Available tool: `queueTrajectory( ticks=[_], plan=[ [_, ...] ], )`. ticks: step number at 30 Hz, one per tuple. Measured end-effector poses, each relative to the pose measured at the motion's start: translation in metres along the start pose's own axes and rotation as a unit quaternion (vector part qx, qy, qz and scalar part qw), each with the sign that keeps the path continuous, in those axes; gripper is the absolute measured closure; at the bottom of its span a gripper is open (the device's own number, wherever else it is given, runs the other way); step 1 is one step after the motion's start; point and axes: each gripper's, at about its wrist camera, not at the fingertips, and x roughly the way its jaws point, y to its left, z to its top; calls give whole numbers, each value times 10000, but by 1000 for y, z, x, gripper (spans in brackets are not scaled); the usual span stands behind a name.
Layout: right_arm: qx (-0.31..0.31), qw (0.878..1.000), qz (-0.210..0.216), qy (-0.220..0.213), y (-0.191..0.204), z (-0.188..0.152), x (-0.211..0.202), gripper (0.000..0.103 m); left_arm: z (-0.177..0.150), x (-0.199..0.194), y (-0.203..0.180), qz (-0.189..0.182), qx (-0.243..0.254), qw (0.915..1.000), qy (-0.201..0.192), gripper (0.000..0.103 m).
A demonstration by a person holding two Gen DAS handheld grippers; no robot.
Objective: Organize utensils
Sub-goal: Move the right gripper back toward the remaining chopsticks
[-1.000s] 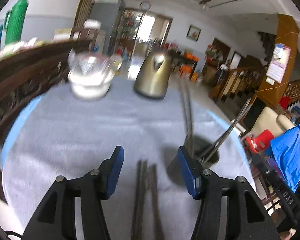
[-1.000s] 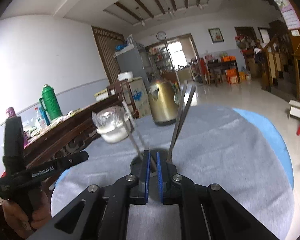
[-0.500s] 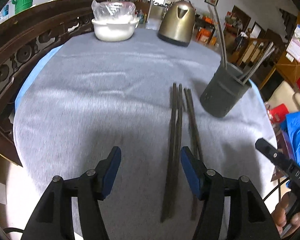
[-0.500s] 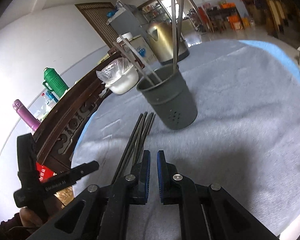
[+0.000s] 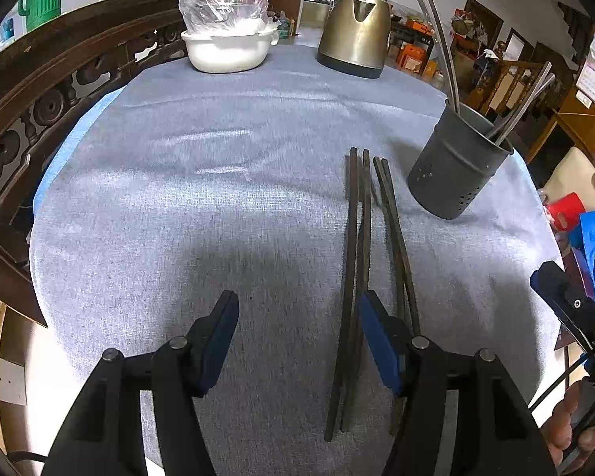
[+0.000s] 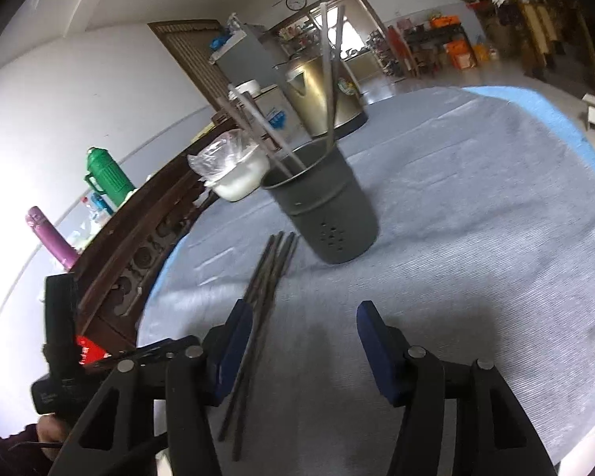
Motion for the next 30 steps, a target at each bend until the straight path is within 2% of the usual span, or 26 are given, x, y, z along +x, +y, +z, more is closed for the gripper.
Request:
queueTrajectory(
  ticks=[12, 24, 30],
  plan=[
    [55, 9997, -218, -115, -12, 9, 9, 43, 0, 2, 7, 123, -106, 9999, -47, 38],
    [-187, 9995, -155, 225, 5, -3, 20, 43, 2, 3, 3, 158, -13, 9999, -57, 38],
    [-216, 9992, -156, 295, 11, -2, 21, 43, 2, 1, 8, 378, -30, 9992, -113, 37]
  ],
)
